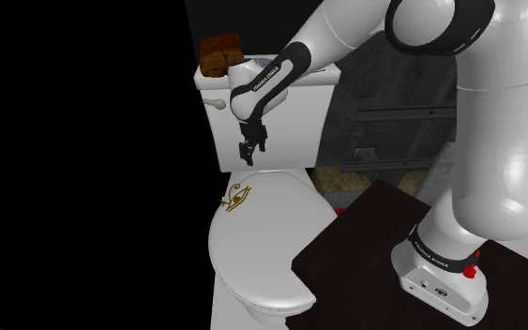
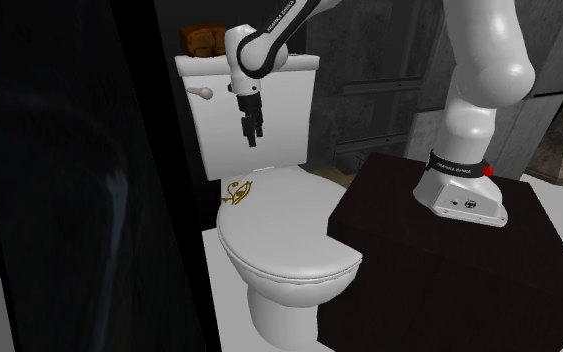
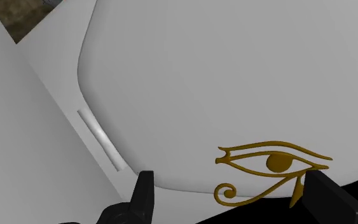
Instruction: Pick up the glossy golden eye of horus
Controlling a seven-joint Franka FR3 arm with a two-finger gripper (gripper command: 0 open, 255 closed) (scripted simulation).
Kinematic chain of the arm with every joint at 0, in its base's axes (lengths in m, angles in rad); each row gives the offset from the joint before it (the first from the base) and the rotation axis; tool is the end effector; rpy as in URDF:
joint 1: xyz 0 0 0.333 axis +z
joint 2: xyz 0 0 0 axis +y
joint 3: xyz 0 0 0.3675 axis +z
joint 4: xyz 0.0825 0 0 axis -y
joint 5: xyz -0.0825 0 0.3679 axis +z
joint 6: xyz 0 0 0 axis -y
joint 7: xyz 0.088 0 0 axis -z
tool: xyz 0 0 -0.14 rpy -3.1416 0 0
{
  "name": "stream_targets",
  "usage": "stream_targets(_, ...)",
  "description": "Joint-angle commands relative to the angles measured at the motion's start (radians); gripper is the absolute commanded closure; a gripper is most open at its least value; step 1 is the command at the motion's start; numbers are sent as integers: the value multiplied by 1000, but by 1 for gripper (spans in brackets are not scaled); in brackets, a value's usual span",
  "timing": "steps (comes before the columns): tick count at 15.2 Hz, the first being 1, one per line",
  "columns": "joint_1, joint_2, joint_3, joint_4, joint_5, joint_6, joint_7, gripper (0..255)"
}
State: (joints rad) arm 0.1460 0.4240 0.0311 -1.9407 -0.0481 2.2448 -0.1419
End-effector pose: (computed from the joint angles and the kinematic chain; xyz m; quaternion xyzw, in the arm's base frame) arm 0.6048 0.1046 0.2801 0.9830 0.1734 -0.0595 0.0124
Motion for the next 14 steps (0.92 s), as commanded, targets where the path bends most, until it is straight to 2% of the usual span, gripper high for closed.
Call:
stream_targets(1,11,82,6,77,-6,-6,-2,0)
stream_targets(10,58,440,21,442,-36,-56,-26,0)
stream_targets(14,59,482,19,458,-38,-30,-24,0)
